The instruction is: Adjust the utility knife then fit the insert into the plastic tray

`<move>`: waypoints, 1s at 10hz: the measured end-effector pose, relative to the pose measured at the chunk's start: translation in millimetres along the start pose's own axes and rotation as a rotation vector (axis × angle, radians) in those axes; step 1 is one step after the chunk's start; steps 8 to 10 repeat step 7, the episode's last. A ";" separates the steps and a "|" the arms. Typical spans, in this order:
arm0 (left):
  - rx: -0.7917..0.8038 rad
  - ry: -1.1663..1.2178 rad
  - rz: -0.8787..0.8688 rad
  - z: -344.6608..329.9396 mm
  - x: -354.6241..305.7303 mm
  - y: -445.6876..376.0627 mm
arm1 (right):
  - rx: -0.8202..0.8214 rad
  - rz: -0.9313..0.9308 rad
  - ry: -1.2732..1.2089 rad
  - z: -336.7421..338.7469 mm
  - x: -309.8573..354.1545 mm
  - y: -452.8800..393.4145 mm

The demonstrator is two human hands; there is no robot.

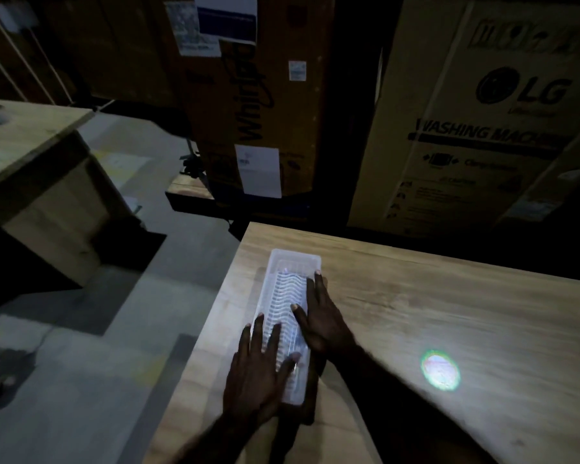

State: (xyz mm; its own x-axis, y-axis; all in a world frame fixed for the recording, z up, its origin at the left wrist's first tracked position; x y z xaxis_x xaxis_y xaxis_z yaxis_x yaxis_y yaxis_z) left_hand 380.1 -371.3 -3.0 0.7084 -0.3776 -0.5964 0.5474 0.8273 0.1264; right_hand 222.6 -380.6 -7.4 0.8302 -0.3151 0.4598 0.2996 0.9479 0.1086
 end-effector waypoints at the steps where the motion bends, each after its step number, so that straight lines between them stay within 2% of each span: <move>1: 0.069 0.265 -0.019 11.5 12.5 -9.5 | -0.043 0.001 -0.126 0.5 1.3 3.8; 2: 0.226 0.376 -0.079 19.0 17.6 -13.2 | -0.033 0.010 0.025 1.7 -5.9 3.5; 3: 0.322 0.330 -0.105 25.2 17.2 -15.4 | -0.023 -0.019 0.167 3.2 -10.4 5.3; 4: 0.352 0.281 -0.107 36.1 4.7 -17.3 | 0.025 -0.037 0.208 0.1 -9.8 5.3; 6: 0.338 0.077 -0.133 50.0 -23.1 -17.4 | 0.072 -0.043 0.145 16.5 -7.9 6.8; 7: 0.257 -0.057 -0.125 52.4 -23.8 -27.2 | 0.065 -0.037 0.111 26.5 -2.3 15.0; 10: 0.257 -0.057 -0.125 52.4 -23.8 -27.2 | 0.065 -0.037 0.111 26.5 -2.3 15.0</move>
Point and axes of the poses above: each hand's wrist, its own y-axis away from the middle knuckle, its own z-axis out of the back of the hand, x = y × z, the point moved 7 cm from there along -y, towards the middle knuckle, and after that the axes turned 9 degrees about y, right-handed, at the moved point
